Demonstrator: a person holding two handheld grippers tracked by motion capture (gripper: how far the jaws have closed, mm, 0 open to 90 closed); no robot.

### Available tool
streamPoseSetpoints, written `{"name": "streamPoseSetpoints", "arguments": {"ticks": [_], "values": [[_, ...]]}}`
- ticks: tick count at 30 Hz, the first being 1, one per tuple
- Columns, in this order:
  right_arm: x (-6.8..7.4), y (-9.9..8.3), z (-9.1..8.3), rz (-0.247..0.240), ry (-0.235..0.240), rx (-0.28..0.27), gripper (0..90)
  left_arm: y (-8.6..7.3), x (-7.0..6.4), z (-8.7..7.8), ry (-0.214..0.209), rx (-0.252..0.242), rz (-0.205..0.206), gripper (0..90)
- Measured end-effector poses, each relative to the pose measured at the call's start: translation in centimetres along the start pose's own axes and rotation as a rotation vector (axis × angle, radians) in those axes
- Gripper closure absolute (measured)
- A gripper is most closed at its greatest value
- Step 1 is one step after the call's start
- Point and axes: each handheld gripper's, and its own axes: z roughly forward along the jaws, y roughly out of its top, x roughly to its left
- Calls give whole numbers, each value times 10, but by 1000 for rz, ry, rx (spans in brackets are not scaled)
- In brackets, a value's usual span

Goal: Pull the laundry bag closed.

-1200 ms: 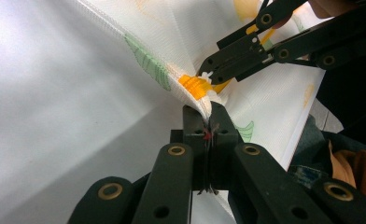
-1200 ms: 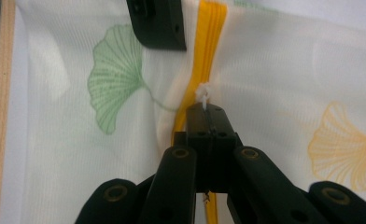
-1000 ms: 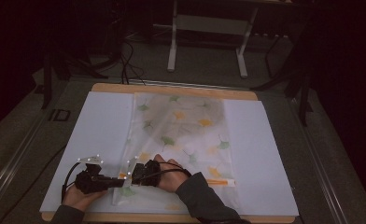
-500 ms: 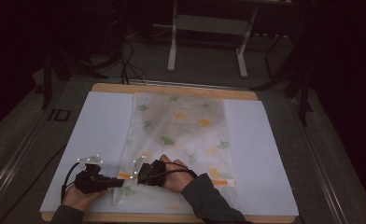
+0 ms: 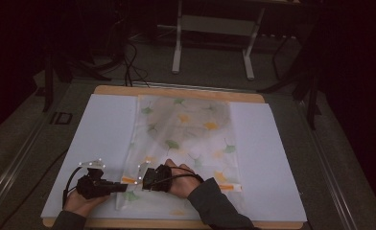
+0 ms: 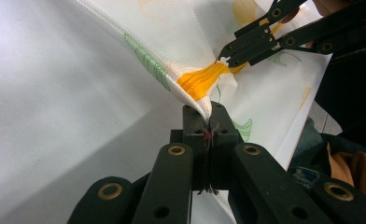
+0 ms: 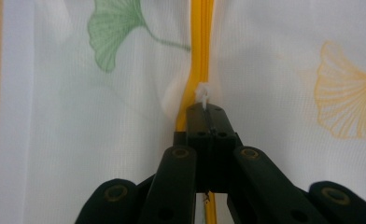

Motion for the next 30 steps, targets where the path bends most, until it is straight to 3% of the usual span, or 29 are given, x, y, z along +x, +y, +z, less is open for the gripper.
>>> {"name": "streamPoseSetpoints", "arguments": {"ticks": [16,30], "values": [[-2,-17,-6,21,-11,14,900,-1,1,-2,1,-7,-11,889],[2,-25,-15,-1,-39,29,900,-1,1,-3,1,-11,-8,889]]}}
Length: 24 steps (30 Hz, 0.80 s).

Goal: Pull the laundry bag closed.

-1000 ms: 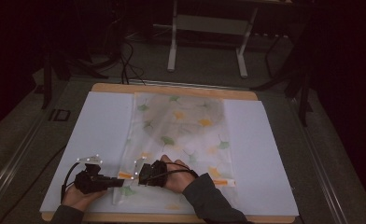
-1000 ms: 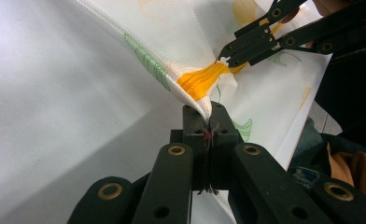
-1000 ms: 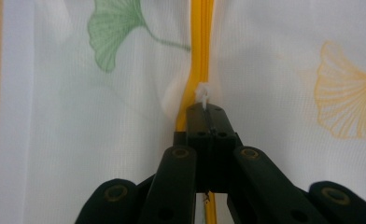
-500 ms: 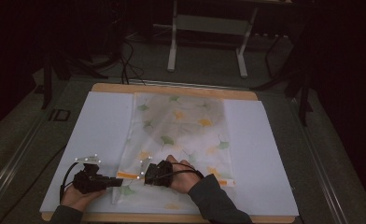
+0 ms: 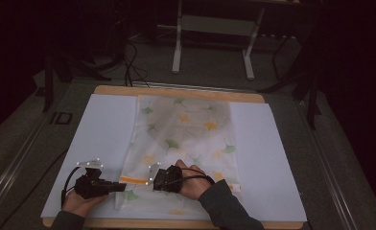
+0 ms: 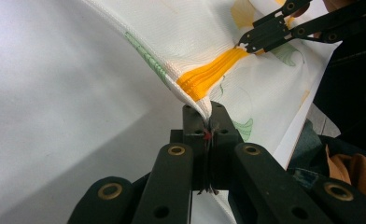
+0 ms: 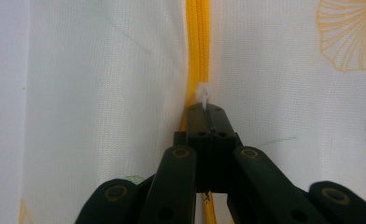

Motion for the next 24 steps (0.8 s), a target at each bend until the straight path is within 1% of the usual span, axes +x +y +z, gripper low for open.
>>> {"name": "streamPoseSetpoints", "arguments": {"ticks": [4,8,11,15,18,24], "values": [[2,0,-1,-11,-11,13,900,0,0,-1,1,-1,1,888],[2,-1,-4,-14,-12,9,900,0,0,-1,1,1,2,889],[3,0,-5,-29,-22,27,900,0,0,-1,1,-2,-1,889],[2,-4,-6,-27,-25,38,900,0,1,-2,0,-3,-2,888],[1,-7,-7,-19,-17,30,900,0,0,-1,-2,-1,-2,889],[2,-6,-8,-27,-24,34,900,0,0,-2,0,-2,0,889]]}}
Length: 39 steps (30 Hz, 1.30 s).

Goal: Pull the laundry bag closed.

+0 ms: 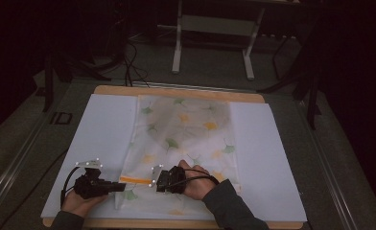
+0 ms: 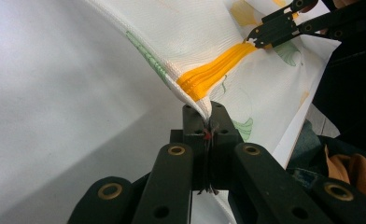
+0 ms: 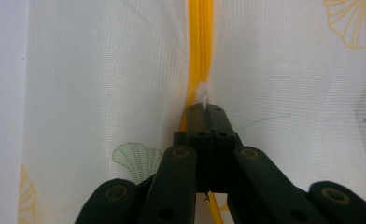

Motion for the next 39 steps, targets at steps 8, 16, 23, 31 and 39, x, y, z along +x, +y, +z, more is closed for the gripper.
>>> {"name": "streamPoseSetpoints", "arguments": {"ticks": [8,16,23,31,39], "values": [[-1,-7,-1,4,-3,19,900,0,1,-1,3,-2,-3,889],[-3,-15,-4,17,-5,29,900,-1,2,-1,2,0,-7,889],[-3,-19,-5,22,-4,33,900,-1,2,-1,3,-1,-9,889],[-1,-25,-6,22,-5,41,900,-1,2,0,5,8,-7,889],[-3,-32,-9,29,-5,47,900,-1,3,-1,7,1,-11,889]]}}
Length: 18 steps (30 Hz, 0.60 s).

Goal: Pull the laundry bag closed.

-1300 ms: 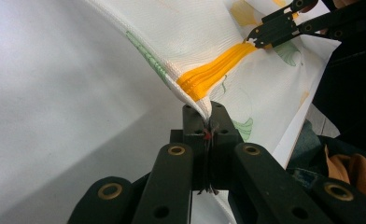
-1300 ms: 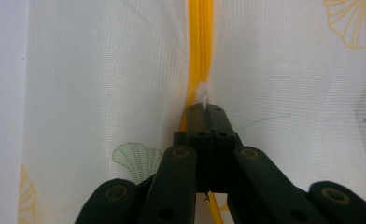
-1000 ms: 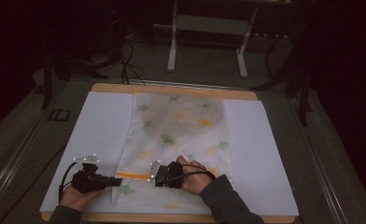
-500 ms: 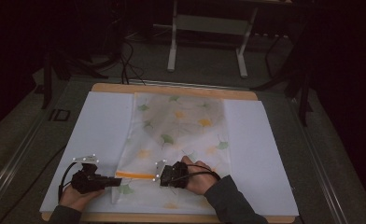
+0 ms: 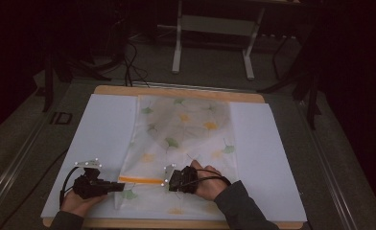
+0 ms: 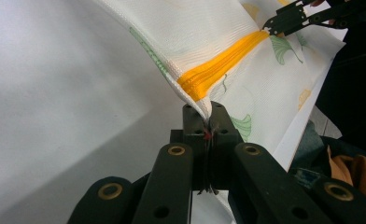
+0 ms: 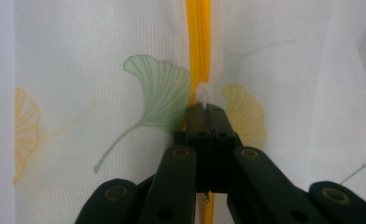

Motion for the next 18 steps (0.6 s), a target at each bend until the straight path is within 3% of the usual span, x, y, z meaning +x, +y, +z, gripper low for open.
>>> {"name": "streamPoseSetpoints", "arguments": {"ticks": [18], "values": [[-1,-12,-4,11,-10,22,900,0,1,-2,8,-9,-5,889]]}}
